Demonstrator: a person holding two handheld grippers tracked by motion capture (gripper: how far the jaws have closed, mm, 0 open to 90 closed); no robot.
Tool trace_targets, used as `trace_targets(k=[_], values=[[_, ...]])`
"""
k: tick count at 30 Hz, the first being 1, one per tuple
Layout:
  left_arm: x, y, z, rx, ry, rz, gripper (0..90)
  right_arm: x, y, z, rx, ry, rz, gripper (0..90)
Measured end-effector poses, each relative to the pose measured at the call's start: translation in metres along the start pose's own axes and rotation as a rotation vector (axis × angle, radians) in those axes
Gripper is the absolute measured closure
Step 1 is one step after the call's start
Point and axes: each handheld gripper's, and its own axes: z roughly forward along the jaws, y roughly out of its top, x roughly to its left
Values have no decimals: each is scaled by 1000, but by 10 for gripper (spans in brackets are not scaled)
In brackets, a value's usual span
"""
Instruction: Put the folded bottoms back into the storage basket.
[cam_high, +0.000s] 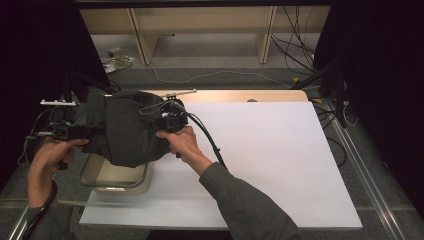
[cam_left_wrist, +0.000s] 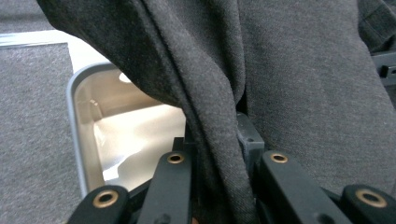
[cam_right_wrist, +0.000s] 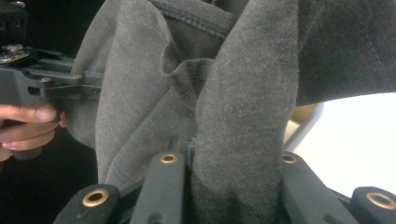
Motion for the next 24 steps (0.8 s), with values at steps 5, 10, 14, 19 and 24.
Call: trace_targets(k=[5,10,14,19,24], values=[[8,-5,-3,18,8,-11,792,11,-4,7,8,28,-15,779],[21,-13,3,60,4,-54,797,20,-6,14,37,27,-36,785],[24,-15,4,65,6,-60,797,19,-7,19,39,37,-15,784],[28,-18,8,95,8,-76,797,18,-7,22,46,42,7,782],[32,-21,13,134,24,-77,797,16,-9,27,58,36,16,782]])
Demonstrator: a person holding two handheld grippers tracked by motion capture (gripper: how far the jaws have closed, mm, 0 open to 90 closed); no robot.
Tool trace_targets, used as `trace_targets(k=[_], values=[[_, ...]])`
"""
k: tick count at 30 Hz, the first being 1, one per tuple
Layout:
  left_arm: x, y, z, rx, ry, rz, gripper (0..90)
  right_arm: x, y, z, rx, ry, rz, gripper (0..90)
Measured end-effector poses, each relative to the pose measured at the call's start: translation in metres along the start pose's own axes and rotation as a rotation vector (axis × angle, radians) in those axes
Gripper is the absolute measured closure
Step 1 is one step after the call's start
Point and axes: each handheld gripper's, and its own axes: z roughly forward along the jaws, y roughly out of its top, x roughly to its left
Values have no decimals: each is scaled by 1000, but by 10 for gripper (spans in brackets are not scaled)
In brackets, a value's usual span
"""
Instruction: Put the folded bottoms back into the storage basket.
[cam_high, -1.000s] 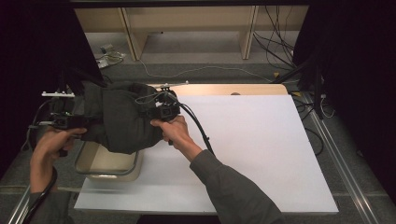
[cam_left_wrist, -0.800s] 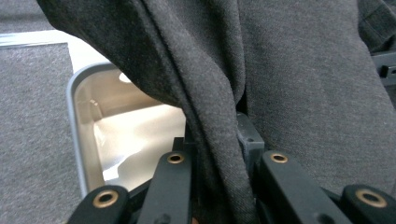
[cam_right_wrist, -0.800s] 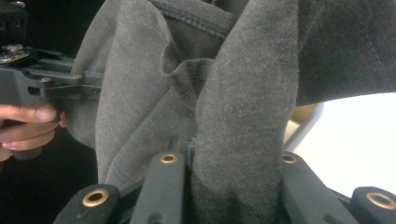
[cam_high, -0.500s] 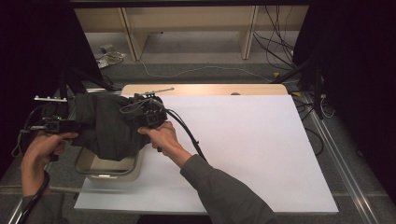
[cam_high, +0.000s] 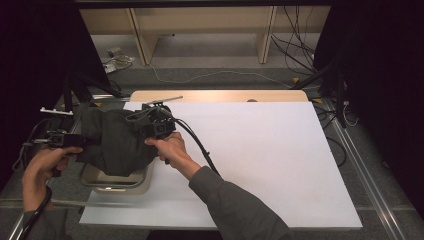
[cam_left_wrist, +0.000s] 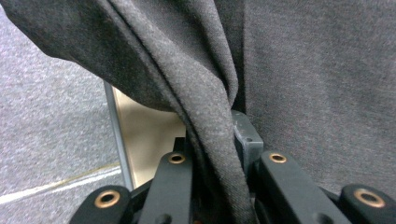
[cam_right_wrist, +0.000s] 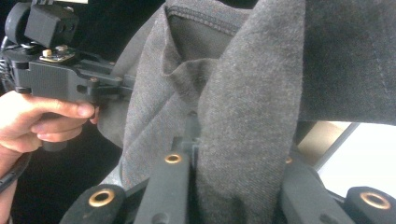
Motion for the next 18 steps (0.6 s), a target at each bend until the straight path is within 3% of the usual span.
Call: trace_targets(k=[14,18], values=[[11,-8,27,111,54,-18,789,-14,-5,27,70,-61,50,768],[15,-11,33,116,69,-36,779,-14,-11,35,95,-75,57,763]])
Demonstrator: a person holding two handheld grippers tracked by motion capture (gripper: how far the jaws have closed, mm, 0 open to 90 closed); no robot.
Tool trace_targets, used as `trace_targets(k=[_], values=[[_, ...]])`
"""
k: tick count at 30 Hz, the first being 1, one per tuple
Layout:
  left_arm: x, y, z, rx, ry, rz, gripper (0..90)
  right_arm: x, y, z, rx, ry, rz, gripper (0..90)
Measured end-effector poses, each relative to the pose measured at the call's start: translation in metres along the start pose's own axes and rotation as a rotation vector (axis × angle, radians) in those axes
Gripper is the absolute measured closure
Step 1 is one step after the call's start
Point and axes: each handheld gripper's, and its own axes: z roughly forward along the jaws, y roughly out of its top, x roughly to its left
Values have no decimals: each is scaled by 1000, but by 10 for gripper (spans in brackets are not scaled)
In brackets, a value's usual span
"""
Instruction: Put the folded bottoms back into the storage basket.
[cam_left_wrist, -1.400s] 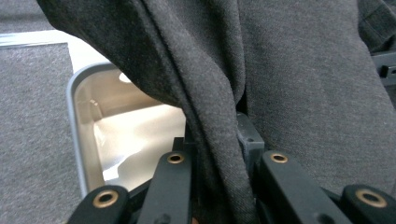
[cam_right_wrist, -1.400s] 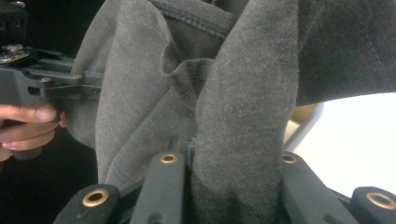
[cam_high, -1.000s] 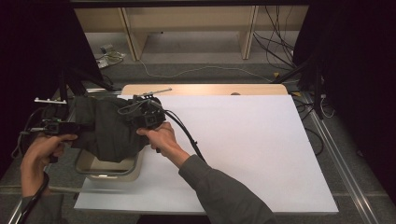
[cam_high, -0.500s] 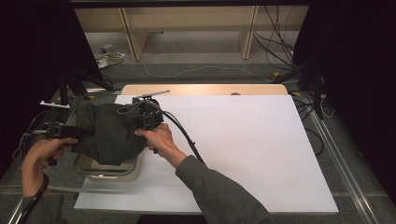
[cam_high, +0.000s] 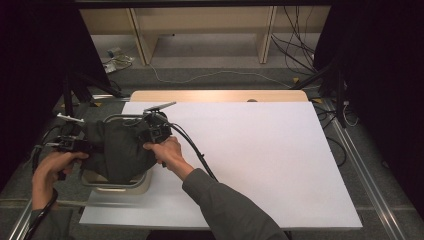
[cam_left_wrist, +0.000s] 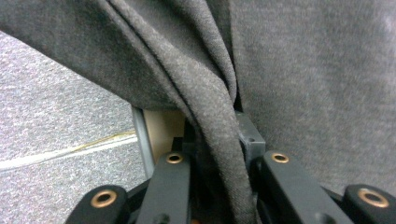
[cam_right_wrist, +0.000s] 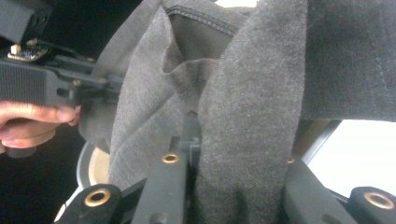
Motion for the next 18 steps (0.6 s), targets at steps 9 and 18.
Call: trace_targets(k=[9,18], values=[[-3,2,7,-13,42,21,776,2,-4,9,24,-13,5,744],[-11,5,21,6,78,45,752,4,-7,13,48,13,-5,626]])
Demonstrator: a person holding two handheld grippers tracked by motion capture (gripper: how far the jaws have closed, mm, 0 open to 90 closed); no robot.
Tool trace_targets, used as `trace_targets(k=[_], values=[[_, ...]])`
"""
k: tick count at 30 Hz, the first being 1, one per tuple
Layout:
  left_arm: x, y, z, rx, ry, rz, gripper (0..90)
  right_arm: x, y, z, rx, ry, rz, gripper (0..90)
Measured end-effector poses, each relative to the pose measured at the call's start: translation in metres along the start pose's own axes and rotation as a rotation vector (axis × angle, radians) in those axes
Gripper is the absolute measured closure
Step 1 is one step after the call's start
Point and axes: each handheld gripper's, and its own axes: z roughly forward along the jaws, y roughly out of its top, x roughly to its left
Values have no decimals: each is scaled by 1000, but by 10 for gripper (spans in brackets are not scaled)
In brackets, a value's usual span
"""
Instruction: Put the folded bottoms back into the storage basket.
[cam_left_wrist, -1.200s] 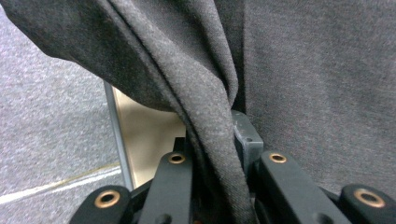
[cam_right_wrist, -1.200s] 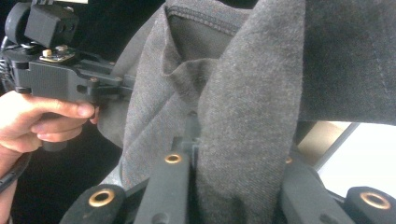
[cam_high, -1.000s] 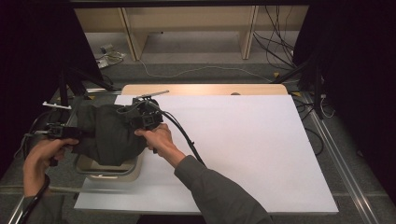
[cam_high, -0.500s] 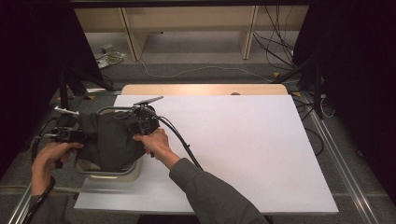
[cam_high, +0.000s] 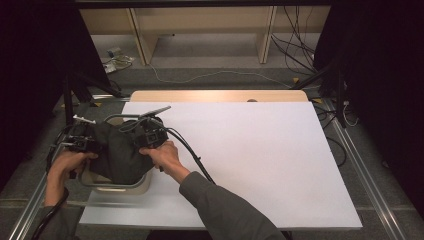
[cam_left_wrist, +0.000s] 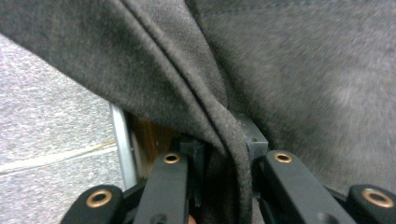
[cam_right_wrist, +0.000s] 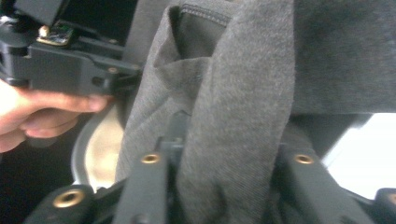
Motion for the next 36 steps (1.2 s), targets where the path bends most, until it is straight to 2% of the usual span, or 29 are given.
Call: trace_targets(k=[4,8,12,15,17,20,27,29,35,36], values=[[5,0,-12,-58,15,-32,690,-1,2,-3,0,21,10,524],[7,2,-23,-125,29,-48,623,-3,5,-9,-6,18,11,436],[4,6,-37,-233,41,-54,625,-6,8,-17,-26,23,27,384],[0,9,-36,-249,38,-60,699,-8,9,-21,-36,30,27,372],[-4,12,-31,-245,70,-53,774,-10,8,-23,-50,40,35,366],[-10,14,-18,-217,80,-46,849,-13,8,-25,-47,46,37,363],[-20,17,23,-99,133,-43,867,-14,8,-28,-49,54,43,360],[-22,17,32,-72,147,-29,868,-14,8,-29,-49,50,39,359],[-26,18,42,-43,174,-18,867,-13,10,-34,-61,48,27,352],[-25,17,43,-43,175,-30,865,-13,10,-34,-65,47,28,347]])
